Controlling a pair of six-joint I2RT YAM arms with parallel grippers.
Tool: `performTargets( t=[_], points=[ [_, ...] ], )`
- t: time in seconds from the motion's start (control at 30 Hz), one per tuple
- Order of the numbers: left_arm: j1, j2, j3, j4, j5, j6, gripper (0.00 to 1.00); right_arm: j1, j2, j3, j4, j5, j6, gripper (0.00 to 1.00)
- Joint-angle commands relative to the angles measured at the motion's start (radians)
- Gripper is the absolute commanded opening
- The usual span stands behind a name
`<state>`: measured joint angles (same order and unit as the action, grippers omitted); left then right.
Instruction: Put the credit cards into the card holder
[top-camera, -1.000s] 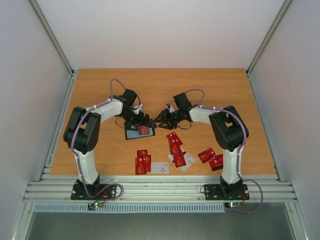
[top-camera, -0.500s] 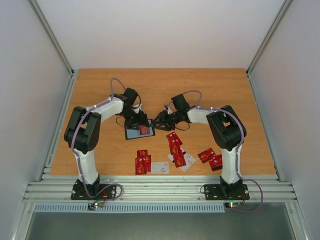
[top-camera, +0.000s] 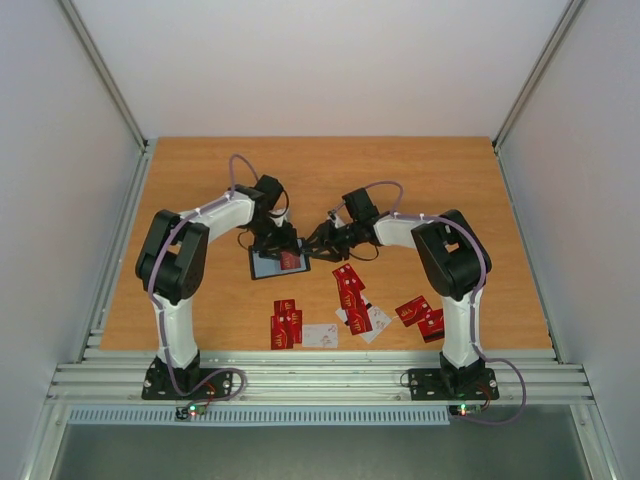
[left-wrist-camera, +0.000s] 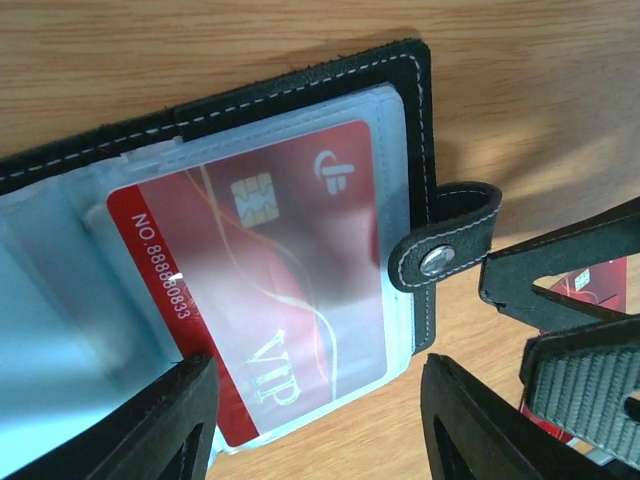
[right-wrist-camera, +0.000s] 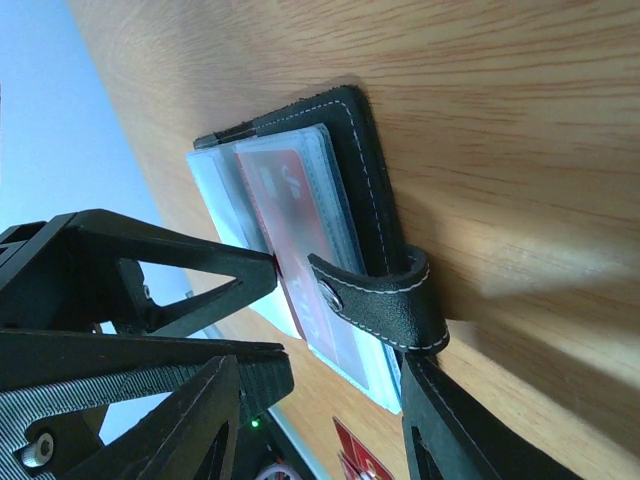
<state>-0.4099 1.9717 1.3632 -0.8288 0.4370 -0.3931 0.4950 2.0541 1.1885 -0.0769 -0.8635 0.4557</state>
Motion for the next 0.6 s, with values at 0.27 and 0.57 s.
performTargets(
  t=[0.27,0.57],
  points=[
    [-0.004,-0.026,0.022,-0.061,-0.12,-0.005,0.57,0.006,0.033,0.046,-0.022,-0.026,-0.025,0.46],
    [-0.006,0.016,0.012,0.014,-0.045,-0.03,0.56,0.007,0.03,0.054,-0.058,-0.036,-0.053,0.46]
  ],
)
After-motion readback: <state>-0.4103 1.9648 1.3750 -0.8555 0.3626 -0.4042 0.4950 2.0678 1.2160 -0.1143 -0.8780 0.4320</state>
